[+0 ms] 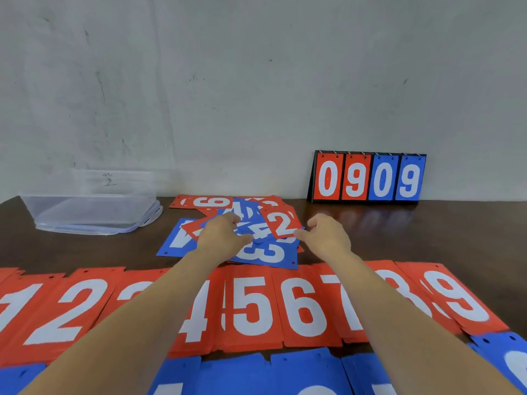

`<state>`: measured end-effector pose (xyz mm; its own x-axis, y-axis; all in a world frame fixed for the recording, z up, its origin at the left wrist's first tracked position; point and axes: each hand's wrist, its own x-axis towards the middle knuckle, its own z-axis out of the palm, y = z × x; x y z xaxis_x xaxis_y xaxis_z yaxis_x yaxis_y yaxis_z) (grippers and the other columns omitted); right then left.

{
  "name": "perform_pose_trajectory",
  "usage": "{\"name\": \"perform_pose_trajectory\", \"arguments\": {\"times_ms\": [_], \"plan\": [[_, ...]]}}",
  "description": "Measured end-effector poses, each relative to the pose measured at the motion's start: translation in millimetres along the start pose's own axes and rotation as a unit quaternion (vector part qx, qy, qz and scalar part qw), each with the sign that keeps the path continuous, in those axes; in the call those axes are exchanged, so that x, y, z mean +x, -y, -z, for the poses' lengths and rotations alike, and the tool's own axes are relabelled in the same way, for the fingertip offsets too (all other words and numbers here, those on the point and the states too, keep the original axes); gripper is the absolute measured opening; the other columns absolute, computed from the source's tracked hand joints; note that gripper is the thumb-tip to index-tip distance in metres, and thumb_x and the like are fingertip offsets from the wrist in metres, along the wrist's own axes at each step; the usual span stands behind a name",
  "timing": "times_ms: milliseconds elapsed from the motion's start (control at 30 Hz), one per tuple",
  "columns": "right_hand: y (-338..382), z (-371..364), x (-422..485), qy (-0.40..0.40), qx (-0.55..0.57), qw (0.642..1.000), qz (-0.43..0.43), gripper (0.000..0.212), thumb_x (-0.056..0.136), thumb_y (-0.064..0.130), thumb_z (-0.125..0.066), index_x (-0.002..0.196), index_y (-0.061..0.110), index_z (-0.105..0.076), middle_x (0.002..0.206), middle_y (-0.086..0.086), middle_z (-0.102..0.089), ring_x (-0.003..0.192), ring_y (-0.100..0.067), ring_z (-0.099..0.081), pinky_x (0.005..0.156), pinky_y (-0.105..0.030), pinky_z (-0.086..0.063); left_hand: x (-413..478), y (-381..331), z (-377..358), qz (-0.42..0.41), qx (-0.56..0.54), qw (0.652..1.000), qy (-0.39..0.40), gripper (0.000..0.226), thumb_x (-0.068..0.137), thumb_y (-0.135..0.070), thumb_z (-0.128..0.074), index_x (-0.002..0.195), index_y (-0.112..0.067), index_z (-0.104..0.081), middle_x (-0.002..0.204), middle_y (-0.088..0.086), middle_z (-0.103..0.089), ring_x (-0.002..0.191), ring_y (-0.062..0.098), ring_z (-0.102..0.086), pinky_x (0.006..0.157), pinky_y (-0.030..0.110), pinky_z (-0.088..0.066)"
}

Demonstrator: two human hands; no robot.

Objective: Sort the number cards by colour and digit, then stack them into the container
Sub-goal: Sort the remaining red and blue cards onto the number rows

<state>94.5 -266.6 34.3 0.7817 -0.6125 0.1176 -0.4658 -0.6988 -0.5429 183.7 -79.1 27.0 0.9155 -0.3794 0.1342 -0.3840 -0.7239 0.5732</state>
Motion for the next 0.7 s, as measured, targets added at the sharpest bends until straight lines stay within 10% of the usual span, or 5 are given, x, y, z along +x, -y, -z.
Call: {"name": "perform_pose_trajectory", "arguments": {"times_ms": [367,700], "plan": [[14,-55,65,0.024,-0.074,0.996,-0.043,0.093,0.073,0.07,-0.065,0.141,0.015,-0.033,0.143,-0.009,-0.039,0.131,-0.027,-0.038,0.104,-0.038,-0.036,74,0,-43,0.034,0.095,0.993,0.06,0.092,0.071,-0.065,-0.071,0.142,-0.017,-0.038,0.136,0.001,-0.052,0.127,0.024,-0.047,0.104,0.042,-0.041],[8,-54,84,0.061,-0.059,0.992,-0.093,0.086,0.07,0.06,-0.076,0.135,0.016,-0.04,0.138,-0.009,-0.042,0.128,-0.027,-0.039,0.103,-0.038,-0.037,84,-2,-43,0.034,0.162,0.984,0.073,0.082,0.072,-0.07,-0.066,0.138,-0.028,-0.044,0.137,-0.001,-0.05,0.13,0.023,-0.042,0.105,0.041,-0.03]]}}
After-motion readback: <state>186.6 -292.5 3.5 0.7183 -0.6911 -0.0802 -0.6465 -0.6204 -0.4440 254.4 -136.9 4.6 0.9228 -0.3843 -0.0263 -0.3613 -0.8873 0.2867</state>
